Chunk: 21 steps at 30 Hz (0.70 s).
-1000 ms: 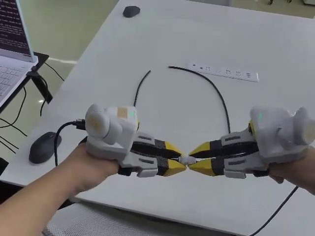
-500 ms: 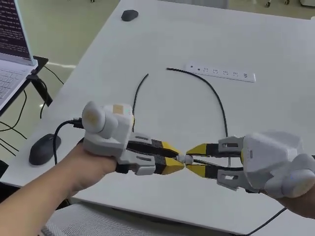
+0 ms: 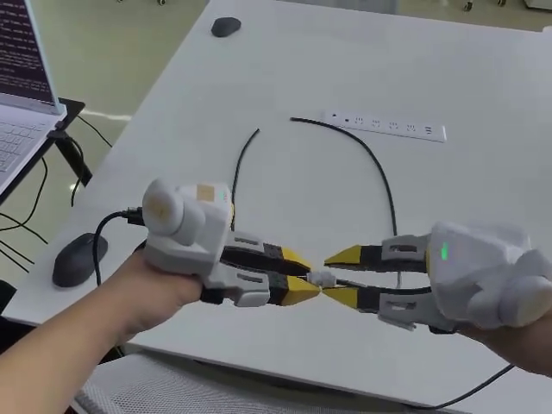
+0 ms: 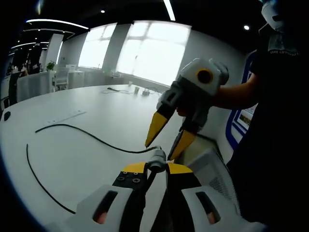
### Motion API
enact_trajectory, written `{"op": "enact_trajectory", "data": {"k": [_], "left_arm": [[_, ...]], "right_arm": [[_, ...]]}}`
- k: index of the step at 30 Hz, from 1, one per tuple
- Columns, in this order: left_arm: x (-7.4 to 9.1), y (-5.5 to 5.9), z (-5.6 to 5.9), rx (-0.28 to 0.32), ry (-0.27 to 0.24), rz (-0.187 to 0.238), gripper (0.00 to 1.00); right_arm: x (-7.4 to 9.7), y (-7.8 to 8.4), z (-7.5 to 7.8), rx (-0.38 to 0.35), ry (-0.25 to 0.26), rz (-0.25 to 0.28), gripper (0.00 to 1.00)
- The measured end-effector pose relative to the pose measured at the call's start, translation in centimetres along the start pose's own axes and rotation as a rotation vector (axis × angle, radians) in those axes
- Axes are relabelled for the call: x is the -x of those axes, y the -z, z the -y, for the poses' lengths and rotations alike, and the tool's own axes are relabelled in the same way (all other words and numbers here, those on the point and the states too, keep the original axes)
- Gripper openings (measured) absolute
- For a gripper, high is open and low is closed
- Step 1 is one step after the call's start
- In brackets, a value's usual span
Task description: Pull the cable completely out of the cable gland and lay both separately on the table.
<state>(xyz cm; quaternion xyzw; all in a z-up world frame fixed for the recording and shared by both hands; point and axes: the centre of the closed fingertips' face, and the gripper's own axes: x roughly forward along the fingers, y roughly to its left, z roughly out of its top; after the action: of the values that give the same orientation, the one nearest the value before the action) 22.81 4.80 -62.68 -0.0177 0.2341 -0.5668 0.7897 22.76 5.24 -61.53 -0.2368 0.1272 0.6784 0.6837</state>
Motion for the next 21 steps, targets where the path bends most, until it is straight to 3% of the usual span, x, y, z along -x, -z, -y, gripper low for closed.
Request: {"op": "enact_trajectory", "data": {"k": [1,3,4,5,7,8,9,11,12,14,16,17,21], "left_arm": [[0.1,0.0,0.0,-0.017,-0.002,-0.001,0.15],[0.3,-0.1,0.0,-0.025,-0.006,0.005,0.15],[0.4,-0.2,0.1,-0.033,-0.005,0.010,0.15],[0.5,-0.2,0.1,-0.041,-0.006,0.011,0.15],[0.6,-0.2,0.0,-0.052,-0.008,0.010,0.15],[0.7,-0.3,0.0,-0.063,-0.009,0.008,0.15],[0.7,-0.3,0.0,-0.068,-0.009,0.006,0.15],[0.9,-0.4,0.0,-0.077,-0.010,0.010,0.15],[0.9,-0.5,-0.1,-0.076,-0.010,0.012,0.15],[1.0,-0.5,-0.1,-0.078,-0.012,0.011,0.15],[1.0,-0.3,-0.1,-0.081,-0.013,0.006,0.15],[1.1,-0.3,-0.1,-0.081,-0.013,0.006,0.15],[1.1,-0.3,0.1,-0.085,-0.013,0.008,0.15]], "right_arm": [[0.2,0.3,-0.3,-0.060,-0.035,-0.006,0.18],[0.4,0.6,0.2,-0.127,-0.038,-0.008,0.22],[0.6,0.4,0.0,-0.283,-0.078,0.018,0.24],[0.8,0.3,0.1,-0.356,-0.097,0.029,0.25],[1.1,-0.7,0.5,-0.443,-0.145,0.113,0.22],[1.2,-0.8,0.2,-0.545,-0.204,0.113,0.22],[1.2,-0.3,0.4,-0.639,-0.230,0.098,0.22],[0.8,-0.4,0.5,-0.670,-0.272,0.112,0.22],[0.6,-0.2,1.0,-0.651,-0.253,0.119,0.20],[0.3,-0.5,0.7,-0.744,-0.306,0.127,0.20],[0.1,-0.7,0.6,-0.741,-0.320,0.142,0.20],[0.1,-1.0,0.1,-0.784,-0.358,0.143,0.20],[-0.5,-0.6,-0.3,-0.815,-0.380,0.125,0.19]]}}
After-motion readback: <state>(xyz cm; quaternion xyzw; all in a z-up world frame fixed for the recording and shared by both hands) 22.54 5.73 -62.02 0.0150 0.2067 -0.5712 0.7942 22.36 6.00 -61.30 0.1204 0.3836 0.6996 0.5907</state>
